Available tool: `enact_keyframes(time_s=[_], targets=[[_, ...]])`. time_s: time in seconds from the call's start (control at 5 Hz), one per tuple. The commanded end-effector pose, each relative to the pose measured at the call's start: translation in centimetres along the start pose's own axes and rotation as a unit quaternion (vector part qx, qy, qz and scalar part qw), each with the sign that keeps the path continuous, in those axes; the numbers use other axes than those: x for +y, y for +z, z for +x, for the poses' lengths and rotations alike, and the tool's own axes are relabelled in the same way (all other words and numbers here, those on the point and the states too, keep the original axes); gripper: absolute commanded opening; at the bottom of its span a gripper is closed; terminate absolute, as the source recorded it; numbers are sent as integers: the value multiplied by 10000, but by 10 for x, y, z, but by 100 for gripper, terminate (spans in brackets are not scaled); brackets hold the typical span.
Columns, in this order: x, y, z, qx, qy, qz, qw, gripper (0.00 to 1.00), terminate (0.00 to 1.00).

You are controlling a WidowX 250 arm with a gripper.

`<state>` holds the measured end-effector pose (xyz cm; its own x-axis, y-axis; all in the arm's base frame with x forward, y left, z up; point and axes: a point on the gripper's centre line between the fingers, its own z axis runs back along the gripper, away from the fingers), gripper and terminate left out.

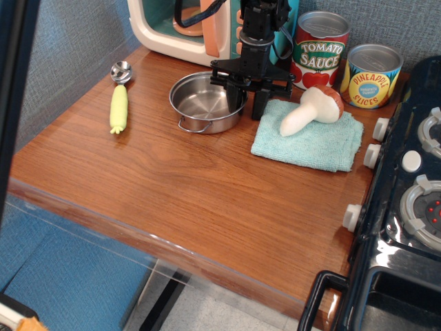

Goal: Move the pot in front of the blue towel

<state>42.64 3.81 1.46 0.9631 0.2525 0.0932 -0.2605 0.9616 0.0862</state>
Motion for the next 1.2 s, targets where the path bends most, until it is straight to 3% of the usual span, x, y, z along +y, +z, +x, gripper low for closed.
enact_keyframes(time_s=[0.0, 0.2, 0.4, 0.6, 0.8, 1.0], targets=[[20, 50, 2, -551, 374, -226, 9975, 0, 0], [11, 75, -15, -642, 314, -233, 9972, 0, 0], [-21, 93, -58, -465, 2, -196, 9987, 0, 0], [-47, 90, -99, -340, -409, -310, 9981, 0, 0], [-77, 78, -133, -322, -852, -237, 9956, 0, 0], [-80, 57, -138, -204, -819, -154, 9963, 0, 0]])
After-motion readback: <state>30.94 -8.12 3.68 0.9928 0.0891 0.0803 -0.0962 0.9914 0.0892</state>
